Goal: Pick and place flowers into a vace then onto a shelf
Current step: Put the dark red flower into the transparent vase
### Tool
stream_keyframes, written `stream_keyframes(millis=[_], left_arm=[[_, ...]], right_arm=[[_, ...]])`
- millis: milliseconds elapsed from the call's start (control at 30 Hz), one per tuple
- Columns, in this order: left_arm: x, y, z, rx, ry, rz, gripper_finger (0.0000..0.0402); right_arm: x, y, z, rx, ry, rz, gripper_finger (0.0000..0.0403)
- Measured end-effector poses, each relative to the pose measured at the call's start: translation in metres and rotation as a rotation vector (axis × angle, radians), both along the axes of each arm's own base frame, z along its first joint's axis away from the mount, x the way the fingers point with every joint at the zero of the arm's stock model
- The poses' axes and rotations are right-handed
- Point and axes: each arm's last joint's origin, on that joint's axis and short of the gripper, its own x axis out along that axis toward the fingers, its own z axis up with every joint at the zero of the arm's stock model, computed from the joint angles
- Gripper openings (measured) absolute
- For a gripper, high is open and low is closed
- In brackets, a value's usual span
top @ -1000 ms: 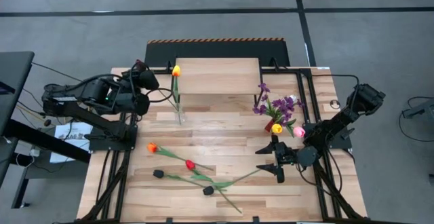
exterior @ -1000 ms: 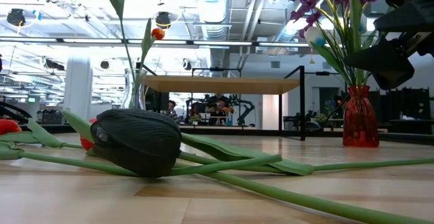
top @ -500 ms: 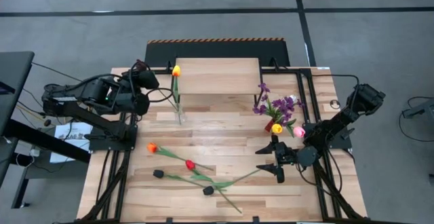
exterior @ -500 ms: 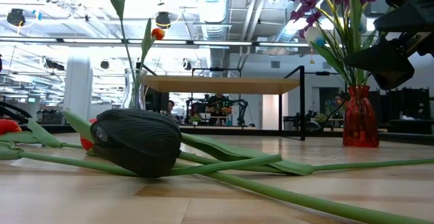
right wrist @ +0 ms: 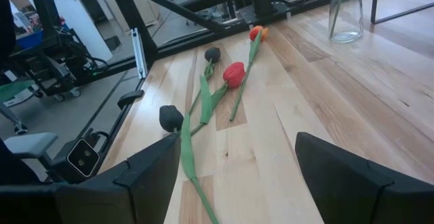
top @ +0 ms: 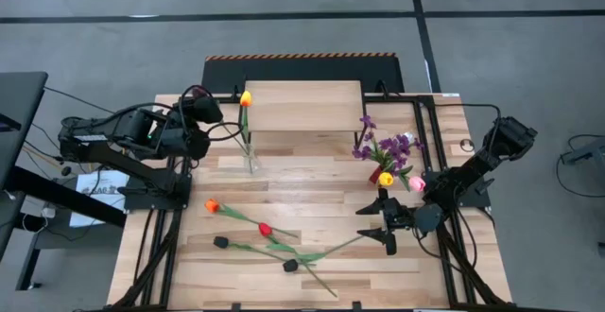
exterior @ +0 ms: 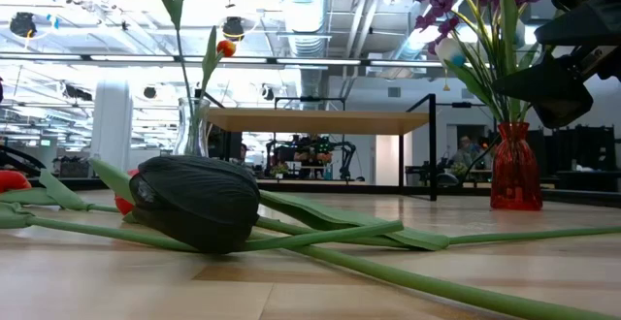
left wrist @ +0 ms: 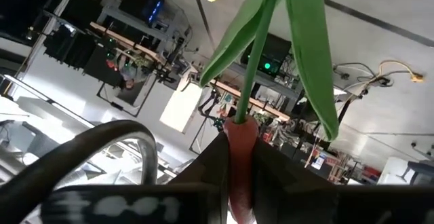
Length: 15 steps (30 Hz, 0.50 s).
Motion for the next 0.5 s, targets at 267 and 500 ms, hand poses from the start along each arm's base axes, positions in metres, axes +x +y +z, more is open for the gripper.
stream_keyframes(millis=[267,500], left_arm=[[0.0004,-0.0004,-0.0006,-0.026,-0.002,-0.011,0.0054],[0.0006,-0.0007,-0.001,-0.043,0.001,-0.02,0.0107]], right_arm=[[0.0,0.0,0.0,0.0,0.0,0.0,0.0286],[0.0,0.0,0.0,0.0,0.0,0.0,0.0286]])
